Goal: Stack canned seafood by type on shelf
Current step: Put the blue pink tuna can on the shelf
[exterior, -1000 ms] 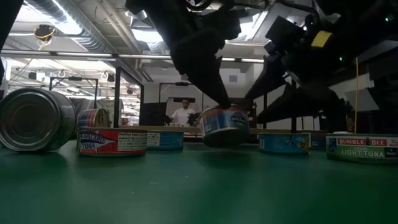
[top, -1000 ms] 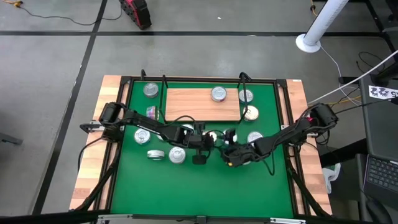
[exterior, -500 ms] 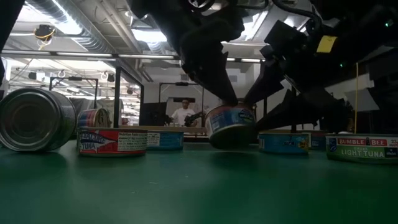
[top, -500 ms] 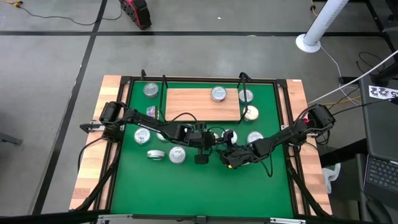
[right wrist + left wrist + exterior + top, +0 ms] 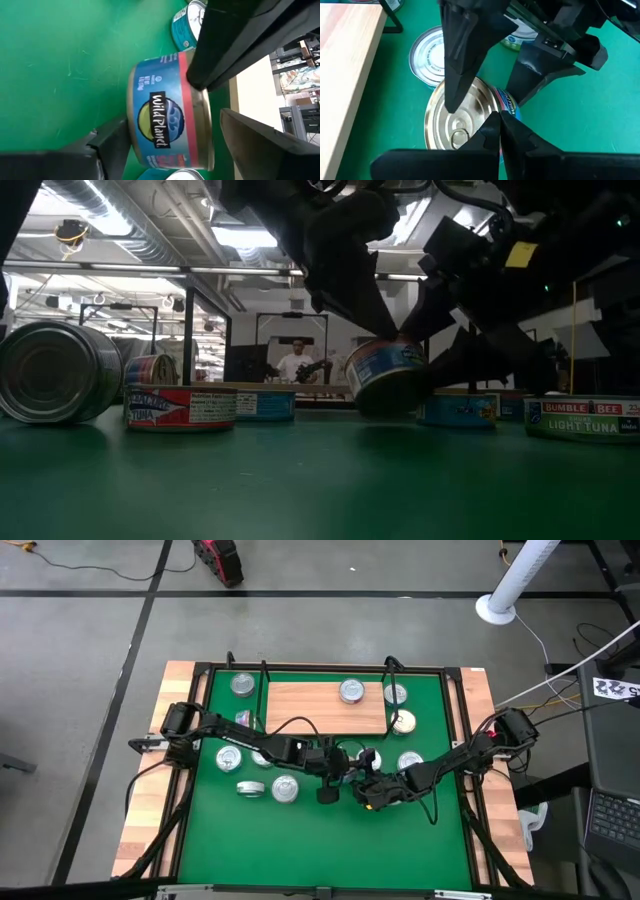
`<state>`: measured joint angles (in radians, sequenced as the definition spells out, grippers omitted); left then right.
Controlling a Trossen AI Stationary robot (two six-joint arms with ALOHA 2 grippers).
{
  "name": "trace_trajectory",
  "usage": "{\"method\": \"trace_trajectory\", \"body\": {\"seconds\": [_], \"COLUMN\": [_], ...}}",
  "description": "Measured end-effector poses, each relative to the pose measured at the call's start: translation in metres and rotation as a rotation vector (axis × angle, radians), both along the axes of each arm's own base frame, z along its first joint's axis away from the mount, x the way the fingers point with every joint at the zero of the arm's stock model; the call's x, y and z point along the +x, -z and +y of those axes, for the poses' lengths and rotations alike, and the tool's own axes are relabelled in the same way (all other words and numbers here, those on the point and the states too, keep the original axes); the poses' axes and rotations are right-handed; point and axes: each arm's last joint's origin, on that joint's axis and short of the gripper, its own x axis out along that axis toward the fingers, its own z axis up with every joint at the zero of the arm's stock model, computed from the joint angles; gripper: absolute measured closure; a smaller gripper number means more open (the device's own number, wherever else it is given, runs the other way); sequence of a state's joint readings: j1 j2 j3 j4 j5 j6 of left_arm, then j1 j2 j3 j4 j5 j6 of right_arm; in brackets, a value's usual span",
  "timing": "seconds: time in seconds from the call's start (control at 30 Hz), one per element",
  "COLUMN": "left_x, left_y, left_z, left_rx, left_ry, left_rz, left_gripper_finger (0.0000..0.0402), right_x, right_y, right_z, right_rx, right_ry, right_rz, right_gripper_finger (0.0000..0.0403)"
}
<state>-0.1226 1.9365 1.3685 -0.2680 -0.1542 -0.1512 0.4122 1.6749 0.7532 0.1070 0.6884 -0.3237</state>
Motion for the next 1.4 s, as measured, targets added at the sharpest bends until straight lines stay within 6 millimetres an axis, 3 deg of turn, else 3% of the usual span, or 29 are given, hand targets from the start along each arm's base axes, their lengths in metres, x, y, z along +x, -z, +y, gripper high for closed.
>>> {"method": "trace_trajectory", "body": {"seconds": [0.33,0.57,0.73,0.9,1.17,1.4], "left_x": [0.000,-0.003,-0.019,-0.047,-0.084,-0.087], "left_y": [0.000,-0.006,-0.039,-0.077,-0.118,-0.117], "left_z": [0.000,-0.002,0.001,0.007,0.019,0.024], "left_rx": [-0.013,0.016,0.046,0.098,0.185,0.211], "left_ry": [0.011,0.048,0.082,0.106,0.015,-0.009], "left_rz": [0.000,0.004,-0.017,-0.011,-0.029,-0.002], "left_gripper_finger": [0.0395,0.0333,0.0279,0.0262,0.0270,0.0274], "right_x": [0.000,0.006,0.014,0.024,0.047,0.059], "right_y": [0.000,-0.006,-0.018,-0.030,-0.050,-0.055], "right_z": [0.001,0.004,0.007,0.007,-0.028,-0.078], "right_rx": [0.028,0.047,0.032,-0.021,-0.129,-0.154], "right_ry": [-0.029,-0.037,-0.060,-0.094,-0.047,0.017], "right_rz": [0.012,-0.011,-0.034,-0.045,-0.063,-0.060], "right_gripper_finger": [0.0228,0.0231,0.0210,0.0216,0.0216,0.0214]}}
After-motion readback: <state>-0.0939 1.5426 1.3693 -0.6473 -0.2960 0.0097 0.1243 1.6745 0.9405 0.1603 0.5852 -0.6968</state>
